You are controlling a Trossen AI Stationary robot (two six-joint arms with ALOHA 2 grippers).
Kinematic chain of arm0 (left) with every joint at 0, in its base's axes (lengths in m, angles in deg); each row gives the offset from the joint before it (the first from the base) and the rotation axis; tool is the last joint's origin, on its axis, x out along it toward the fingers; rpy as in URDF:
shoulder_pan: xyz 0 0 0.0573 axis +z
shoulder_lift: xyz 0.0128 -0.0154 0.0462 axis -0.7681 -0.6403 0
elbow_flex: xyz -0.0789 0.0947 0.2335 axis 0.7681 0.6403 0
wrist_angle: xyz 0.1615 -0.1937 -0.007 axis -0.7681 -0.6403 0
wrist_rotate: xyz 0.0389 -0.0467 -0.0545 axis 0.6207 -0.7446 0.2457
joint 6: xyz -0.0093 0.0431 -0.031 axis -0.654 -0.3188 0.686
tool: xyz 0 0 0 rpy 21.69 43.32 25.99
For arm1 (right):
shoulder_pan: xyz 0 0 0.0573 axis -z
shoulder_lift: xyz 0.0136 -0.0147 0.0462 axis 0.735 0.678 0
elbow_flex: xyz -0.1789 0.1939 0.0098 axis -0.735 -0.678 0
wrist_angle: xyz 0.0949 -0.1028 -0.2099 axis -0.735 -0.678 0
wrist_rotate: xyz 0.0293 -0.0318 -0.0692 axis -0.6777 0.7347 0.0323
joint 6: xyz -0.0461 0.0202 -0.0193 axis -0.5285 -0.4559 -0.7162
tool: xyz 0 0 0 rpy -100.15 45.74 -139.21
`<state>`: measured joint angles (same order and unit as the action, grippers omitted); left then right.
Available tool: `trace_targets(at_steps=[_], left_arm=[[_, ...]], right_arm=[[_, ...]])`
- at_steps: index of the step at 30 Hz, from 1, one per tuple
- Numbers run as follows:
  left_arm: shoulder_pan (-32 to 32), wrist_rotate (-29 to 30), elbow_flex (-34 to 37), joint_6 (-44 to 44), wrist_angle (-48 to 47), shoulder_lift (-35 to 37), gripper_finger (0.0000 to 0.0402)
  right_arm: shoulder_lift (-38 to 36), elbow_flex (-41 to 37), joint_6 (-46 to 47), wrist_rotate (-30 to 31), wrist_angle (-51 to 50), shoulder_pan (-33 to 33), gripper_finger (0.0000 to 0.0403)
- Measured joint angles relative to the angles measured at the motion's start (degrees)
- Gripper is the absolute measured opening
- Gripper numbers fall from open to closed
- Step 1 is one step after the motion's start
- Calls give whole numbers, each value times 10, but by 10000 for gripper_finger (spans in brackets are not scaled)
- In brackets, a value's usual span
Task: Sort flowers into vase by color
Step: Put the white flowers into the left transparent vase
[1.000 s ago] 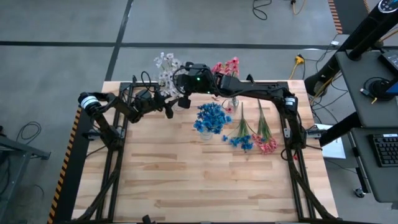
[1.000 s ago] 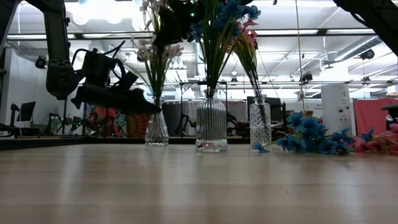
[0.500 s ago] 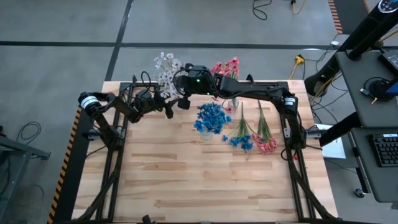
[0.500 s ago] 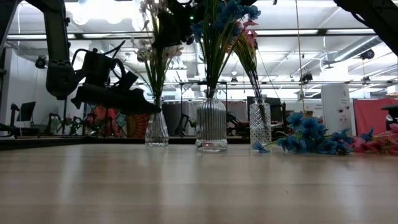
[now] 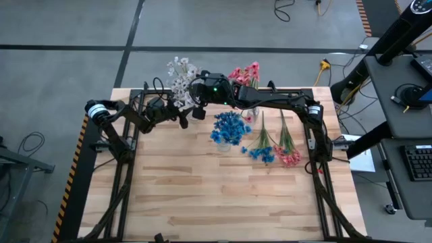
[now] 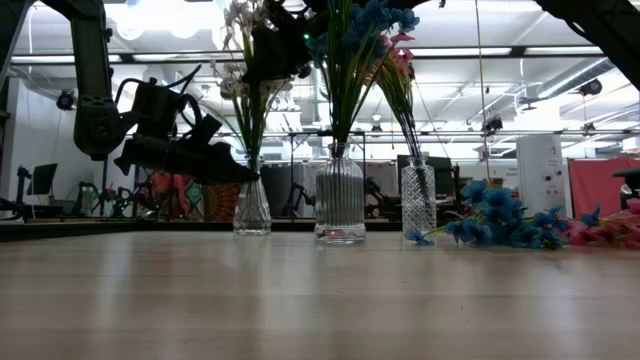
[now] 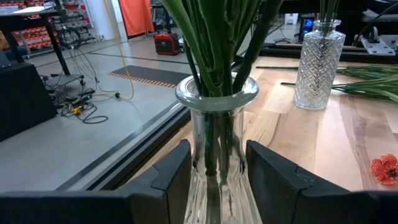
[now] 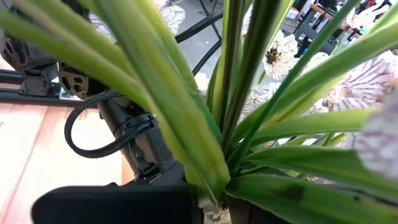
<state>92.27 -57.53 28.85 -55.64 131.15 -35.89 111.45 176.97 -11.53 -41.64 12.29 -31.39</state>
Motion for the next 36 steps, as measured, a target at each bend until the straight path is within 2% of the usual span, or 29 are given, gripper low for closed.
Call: trace_targets(at_steps=[15,19,36], left_arm=[[0,0,0,0,0,0,131],[0,0,0,0,0,0,131],[0,0,0,-6,0,0,131]], right_arm=[[5,-6,5,-1,6,0,28],[23,-6,9,-18,22,0,28],[31,-1,-2,-5,23,0,28]])
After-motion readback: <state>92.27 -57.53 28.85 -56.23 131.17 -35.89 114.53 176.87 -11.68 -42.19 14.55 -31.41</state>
